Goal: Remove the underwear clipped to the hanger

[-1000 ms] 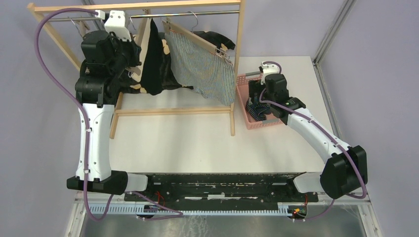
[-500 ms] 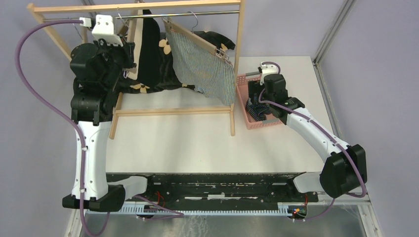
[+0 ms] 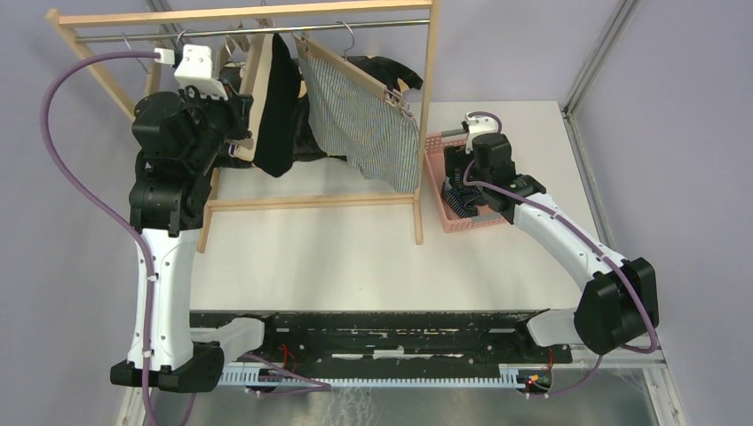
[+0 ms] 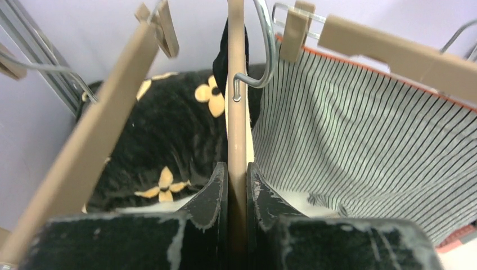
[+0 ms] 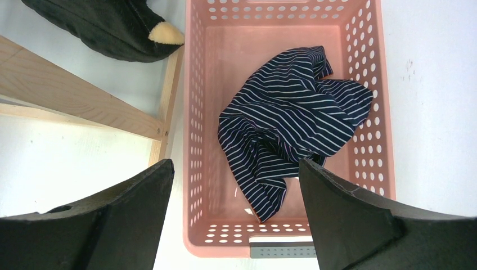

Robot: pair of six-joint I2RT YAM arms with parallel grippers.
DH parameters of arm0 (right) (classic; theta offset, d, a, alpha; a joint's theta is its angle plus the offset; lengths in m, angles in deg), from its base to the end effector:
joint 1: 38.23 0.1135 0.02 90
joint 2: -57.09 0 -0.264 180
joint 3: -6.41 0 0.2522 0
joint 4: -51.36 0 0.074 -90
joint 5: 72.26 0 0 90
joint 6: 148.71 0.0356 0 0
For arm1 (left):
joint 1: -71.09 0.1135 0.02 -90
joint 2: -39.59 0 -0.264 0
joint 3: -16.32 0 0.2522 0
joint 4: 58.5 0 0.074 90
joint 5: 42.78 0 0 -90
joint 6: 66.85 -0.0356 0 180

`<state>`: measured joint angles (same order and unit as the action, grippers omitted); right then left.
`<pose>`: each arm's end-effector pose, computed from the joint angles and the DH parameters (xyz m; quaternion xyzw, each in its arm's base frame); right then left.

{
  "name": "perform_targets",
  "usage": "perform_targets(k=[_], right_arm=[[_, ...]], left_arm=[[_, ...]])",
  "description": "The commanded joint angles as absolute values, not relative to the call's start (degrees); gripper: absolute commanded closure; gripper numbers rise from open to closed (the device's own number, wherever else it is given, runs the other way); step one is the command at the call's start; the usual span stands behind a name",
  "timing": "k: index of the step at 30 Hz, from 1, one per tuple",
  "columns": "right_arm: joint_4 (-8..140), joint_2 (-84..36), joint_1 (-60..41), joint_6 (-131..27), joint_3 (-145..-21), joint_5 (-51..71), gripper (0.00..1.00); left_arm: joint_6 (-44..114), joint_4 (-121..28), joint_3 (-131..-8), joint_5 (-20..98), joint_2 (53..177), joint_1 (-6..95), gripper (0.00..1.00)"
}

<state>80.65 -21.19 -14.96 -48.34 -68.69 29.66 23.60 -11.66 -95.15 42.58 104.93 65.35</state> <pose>0.2877 0.1157 0.2996 -0.0483 0.8720 0.0514 0.4845 0.1928 -0.0223 0.5339 0.0612 0.7088 -0.0667 0.6996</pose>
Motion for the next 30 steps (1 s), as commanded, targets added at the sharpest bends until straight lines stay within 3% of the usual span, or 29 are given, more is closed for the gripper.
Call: perform_targets(k=[1, 9, 14, 20, 30], right_arm=[[79.78, -20.88, -14.7, -48.79, -70.71, 30.25, 0.1], [79.66, -21.09, -14.7, -48.91, -70.75, 29.13, 0.1], [79.57, -20.53, -14.65, -47.66, -71.15, 22.29, 0.1], [80.54, -19.97, -14.52, -49.28, -72.29, 1.53, 0.1], [72.93, -12.39, -13.86, -49.13, -68.57, -34.44, 0.11]], left_arm=[[25.86, -10.37, -92.7, 41.84, 102.47, 65.46, 0.97], [23.29, 0.69, -89.2, 39.76, 97.34, 65.5, 0.97], [22.73, 10.36, -83.7, 37.24, 91.19, 65.49, 0.97], [23.16, 10.09, -69.55, 25.36, 81.08, 65.51, 0.97], [26.55, 0.82, -61.11, 1.7, 76.15, 65.49, 0.97]])
